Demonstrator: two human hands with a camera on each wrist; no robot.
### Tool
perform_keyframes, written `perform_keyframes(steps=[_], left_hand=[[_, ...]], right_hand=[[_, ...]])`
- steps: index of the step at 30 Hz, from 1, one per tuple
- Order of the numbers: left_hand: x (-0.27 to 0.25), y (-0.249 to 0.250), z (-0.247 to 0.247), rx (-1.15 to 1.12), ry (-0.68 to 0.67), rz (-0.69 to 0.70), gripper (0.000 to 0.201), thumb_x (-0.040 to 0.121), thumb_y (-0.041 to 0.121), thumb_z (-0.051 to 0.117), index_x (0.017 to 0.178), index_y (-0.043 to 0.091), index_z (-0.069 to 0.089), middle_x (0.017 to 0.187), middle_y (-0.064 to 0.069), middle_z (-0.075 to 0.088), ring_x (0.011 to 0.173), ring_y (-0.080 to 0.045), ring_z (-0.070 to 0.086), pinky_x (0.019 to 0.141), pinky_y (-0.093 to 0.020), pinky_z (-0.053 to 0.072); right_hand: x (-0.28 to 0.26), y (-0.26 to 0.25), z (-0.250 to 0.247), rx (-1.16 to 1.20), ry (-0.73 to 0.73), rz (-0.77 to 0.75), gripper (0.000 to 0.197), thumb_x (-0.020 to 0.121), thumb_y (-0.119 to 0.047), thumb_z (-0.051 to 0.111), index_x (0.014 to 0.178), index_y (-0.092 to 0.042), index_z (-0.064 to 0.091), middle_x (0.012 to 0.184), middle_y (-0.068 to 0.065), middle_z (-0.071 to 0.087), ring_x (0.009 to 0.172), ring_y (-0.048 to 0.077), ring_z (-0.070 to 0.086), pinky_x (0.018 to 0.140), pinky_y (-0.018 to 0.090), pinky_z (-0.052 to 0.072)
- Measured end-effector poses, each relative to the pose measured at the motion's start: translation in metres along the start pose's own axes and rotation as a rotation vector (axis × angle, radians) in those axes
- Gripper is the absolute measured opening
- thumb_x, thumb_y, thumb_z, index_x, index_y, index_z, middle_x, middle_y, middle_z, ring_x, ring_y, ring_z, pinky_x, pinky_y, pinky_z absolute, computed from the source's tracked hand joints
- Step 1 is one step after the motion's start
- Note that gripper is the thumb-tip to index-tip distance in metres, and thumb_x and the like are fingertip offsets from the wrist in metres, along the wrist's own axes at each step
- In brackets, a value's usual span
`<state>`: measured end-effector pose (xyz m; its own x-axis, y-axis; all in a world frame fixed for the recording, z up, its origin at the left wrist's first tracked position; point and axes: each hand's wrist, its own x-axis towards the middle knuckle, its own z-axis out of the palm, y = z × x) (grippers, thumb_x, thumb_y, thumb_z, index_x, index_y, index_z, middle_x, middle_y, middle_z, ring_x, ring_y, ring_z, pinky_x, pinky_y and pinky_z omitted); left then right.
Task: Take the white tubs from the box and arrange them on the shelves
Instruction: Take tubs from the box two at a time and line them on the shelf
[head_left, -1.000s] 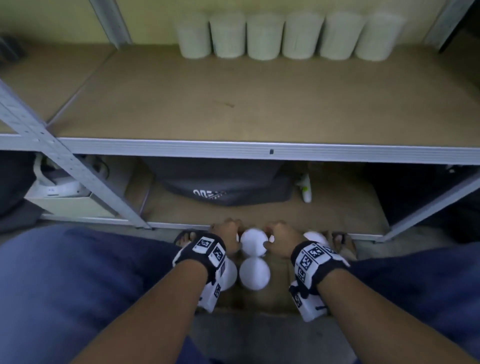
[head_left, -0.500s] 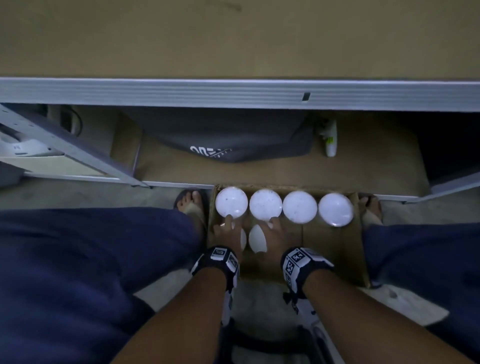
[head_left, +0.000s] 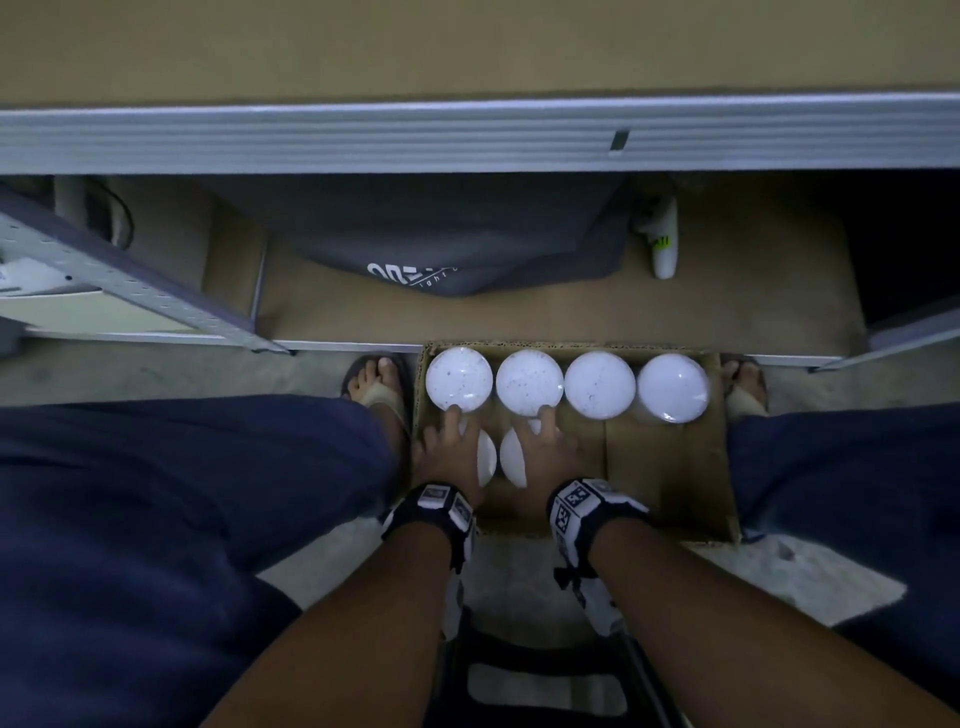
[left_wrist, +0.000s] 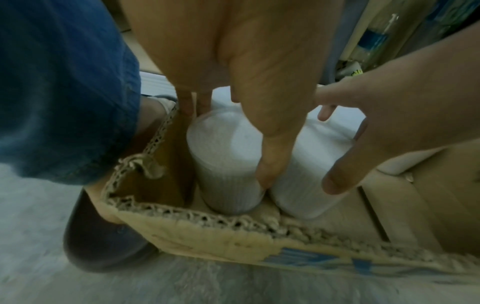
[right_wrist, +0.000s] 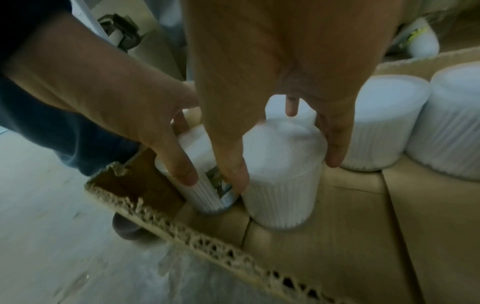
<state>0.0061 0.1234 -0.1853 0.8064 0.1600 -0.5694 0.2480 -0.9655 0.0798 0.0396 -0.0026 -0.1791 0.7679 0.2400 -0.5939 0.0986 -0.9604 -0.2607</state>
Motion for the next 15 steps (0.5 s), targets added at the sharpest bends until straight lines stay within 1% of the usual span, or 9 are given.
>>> perform_keyframes(steps=[2,3,4,5,7,9,12,14,15], left_hand=[[-0.002,0.005,-0.006,-0.039,-0.016,-0.012,0.088,0.062,0.046,0.074,0.135,0.038,0.025,0.139,0.002,0.023,0.114,-0.031,0.043,0.095,-0.048,0.043],[-0.002,0.009,-0.010,-0.062,-0.016,-0.014,0.087,0.061,0.047,0.074,0.134,0.040,0.027,0.136,0.003,0.025,0.115,-0.031,0.042,0.096,-0.049,0.044],[-0.002,0.013,-0.016,-0.103,-0.023,-0.018,0.083,0.063,0.047,0.074,0.132,0.042,0.028,0.135,0.003,0.026,0.116,-0.031,0.041,0.097,-0.049,0.043],[-0.003,0.018,-0.023,-0.153,-0.043,-0.022,0.078,0.066,0.047,0.072,0.132,0.043,0.029,0.135,0.003,0.026,0.119,-0.031,0.039,0.099,-0.049,0.043],[-0.005,0.027,-0.040,-0.204,-0.076,-0.018,0.073,0.070,0.048,0.068,0.132,0.041,0.031,0.136,0.002,0.025,0.127,-0.033,0.032,0.102,-0.051,0.041],[-0.008,0.035,-0.056,-0.194,-0.081,0.003,0.072,0.070,0.042,0.070,0.132,0.036,0.033,0.135,-0.001,0.026,0.131,-0.034,0.029,0.099,-0.052,0.042],[-0.012,0.044,-0.082,-0.179,-0.111,0.042,0.088,0.061,0.036,0.076,0.135,0.033,0.030,0.136,-0.003,0.028,0.131,-0.035,0.027,0.096,-0.050,0.045],[-0.016,0.051,-0.102,-0.203,-0.132,0.091,0.097,0.054,0.039,0.080,0.137,0.032,0.030,0.139,-0.003,0.030,0.131,-0.034,0.028,0.101,-0.048,0.041],[-0.020,0.054,-0.113,-0.203,-0.124,0.126,0.098,0.052,0.040,0.081,0.136,0.030,0.032,0.138,-0.002,0.033,0.130,-0.032,0.031,0.103,-0.044,0.039]], right_hand=[[-0.005,0.000,-0.010,-0.031,-0.035,-0.021,0.065,0.071,-0.029,0.075,0.130,-0.023,0.048,0.135,0.010,0.036,0.102,0.028,0.060,0.083,0.035,0.051],[-0.009,0.002,-0.016,-0.051,-0.019,-0.029,0.066,0.072,-0.034,0.072,0.132,-0.025,0.044,0.136,0.009,0.036,0.108,0.027,0.057,0.089,0.037,0.049],[-0.013,0.004,-0.023,-0.071,-0.007,-0.028,0.066,0.071,-0.041,0.070,0.130,-0.028,0.042,0.135,0.007,0.038,0.109,0.026,0.055,0.092,0.037,0.047],[-0.016,0.008,-0.030,-0.093,0.001,-0.020,0.066,0.070,-0.044,0.068,0.129,-0.029,0.042,0.132,0.007,0.039,0.107,0.027,0.055,0.092,0.039,0.046],[-0.019,0.011,-0.044,-0.091,-0.027,0.000,0.070,0.068,-0.045,0.069,0.129,-0.030,0.038,0.128,0.008,0.038,0.104,0.031,0.056,0.090,0.043,0.047],[-0.023,0.013,-0.060,-0.112,-0.060,0.033,0.075,0.069,-0.043,0.070,0.133,-0.031,0.032,0.131,0.008,0.033,0.107,0.036,0.053,0.090,0.045,0.046],[-0.031,0.016,-0.092,-0.140,-0.100,0.069,0.087,0.071,-0.038,0.071,0.142,-0.034,0.021,0.145,0.008,0.019,0.125,0.040,0.040,0.098,0.046,0.043],[-0.040,0.019,-0.121,-0.135,-0.139,0.048,0.097,0.068,-0.039,0.073,0.146,-0.035,0.016,0.154,0.009,0.010,0.136,0.039,0.031,0.106,0.047,0.039],[-0.047,0.020,-0.135,-0.140,-0.133,0.033,0.098,0.067,-0.037,0.074,0.147,-0.032,0.017,0.155,0.010,0.012,0.138,0.037,0.031,0.108,0.046,0.038]])
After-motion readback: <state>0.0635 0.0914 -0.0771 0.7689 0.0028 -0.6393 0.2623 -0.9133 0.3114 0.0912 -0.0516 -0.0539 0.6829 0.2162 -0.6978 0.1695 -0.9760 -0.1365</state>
